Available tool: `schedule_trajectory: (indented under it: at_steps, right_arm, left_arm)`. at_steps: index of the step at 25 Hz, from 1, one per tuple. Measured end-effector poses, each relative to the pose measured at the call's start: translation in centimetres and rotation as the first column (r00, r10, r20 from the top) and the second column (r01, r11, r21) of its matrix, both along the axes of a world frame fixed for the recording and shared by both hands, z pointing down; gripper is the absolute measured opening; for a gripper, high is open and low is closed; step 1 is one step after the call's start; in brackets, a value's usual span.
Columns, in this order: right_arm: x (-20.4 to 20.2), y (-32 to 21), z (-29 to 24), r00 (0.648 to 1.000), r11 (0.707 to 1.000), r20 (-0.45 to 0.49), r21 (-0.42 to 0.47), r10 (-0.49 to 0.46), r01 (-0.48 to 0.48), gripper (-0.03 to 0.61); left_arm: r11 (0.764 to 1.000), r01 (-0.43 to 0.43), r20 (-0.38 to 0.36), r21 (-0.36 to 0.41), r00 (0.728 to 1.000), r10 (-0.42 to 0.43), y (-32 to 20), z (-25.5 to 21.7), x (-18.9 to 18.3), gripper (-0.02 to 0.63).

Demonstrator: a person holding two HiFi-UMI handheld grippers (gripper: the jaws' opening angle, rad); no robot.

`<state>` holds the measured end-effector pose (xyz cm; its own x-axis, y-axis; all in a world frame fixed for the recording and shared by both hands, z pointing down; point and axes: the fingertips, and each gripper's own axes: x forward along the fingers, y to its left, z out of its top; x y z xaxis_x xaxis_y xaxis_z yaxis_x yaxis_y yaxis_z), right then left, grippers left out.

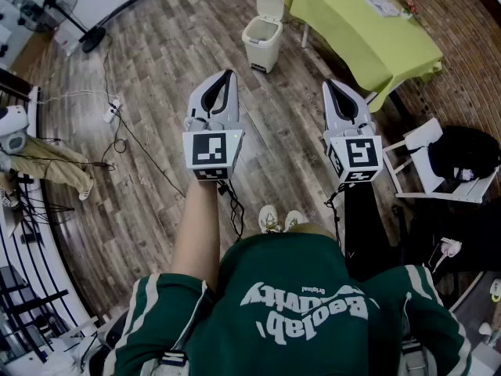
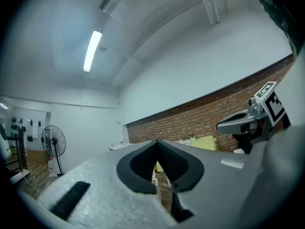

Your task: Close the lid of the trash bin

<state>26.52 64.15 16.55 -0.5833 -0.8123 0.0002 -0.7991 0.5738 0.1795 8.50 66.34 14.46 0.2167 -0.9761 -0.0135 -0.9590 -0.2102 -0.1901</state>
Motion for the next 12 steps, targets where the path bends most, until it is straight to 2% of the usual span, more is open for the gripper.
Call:
schedule_trajectory:
  at_steps: [12]
  right_arm:
    - [-1.9,0.6,1.1,1.000,1.000,0.005,-0.005,0.001,-0.001,0.014]
  left_arm:
    - [1.000,-0.006,-0.009,0.005,1.000,0.006,1.0,1.1,-0.8,0.008]
